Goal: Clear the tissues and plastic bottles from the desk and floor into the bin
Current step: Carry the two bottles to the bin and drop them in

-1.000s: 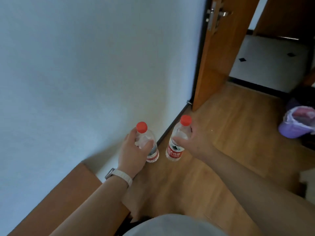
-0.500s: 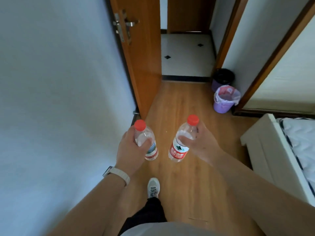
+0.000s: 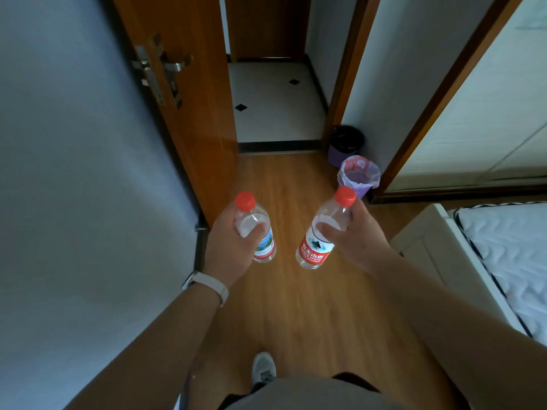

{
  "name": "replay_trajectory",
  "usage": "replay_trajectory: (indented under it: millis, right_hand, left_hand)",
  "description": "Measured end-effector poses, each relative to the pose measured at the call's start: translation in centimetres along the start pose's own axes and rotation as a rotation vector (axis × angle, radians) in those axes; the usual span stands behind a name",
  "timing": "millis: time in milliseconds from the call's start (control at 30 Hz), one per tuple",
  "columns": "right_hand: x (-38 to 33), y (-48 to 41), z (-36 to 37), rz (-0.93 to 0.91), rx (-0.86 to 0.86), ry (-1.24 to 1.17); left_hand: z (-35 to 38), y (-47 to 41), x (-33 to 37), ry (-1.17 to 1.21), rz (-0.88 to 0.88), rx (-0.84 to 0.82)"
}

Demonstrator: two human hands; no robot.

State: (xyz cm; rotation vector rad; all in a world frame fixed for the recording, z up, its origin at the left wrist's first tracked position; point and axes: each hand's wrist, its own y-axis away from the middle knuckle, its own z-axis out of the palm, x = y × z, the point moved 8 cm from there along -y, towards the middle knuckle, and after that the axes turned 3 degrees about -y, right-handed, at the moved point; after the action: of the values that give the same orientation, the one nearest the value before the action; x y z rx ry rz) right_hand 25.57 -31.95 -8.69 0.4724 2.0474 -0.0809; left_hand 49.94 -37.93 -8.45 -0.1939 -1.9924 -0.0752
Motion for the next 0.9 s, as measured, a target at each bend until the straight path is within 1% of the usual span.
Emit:
replay_trajectory:
  millis: [100,267,467,700,900]
  right_hand:
    - [0.4,-1.4,-0.6,0.035,0.033,0.036]
    - [1.0,-4.4,-3.2,0.09,0.115,0.004]
    - [4.4,-9.0,-6.0,0.199,0.185,-0.035]
    - [6.8,-20.0,-9.2,0.216,0.168,-0.121]
    - [9.8,-29.4,-15.8,0.28,0.216,-0.215]
  left_hand:
    - [1.3,-2.6,-0.1,0.008,-0.021,-0.055]
    - [4.5,-7.4,0.6,0.001,0.042,-0.136]
    - [9.9,-13.1,2.3,-0.026,0.06,-0.248]
    - [16.5,-23.0,4.5,-0.094,0.043,-0.265]
    - [24.4,-32.0,7.4,-0.186,0.048,-0.319]
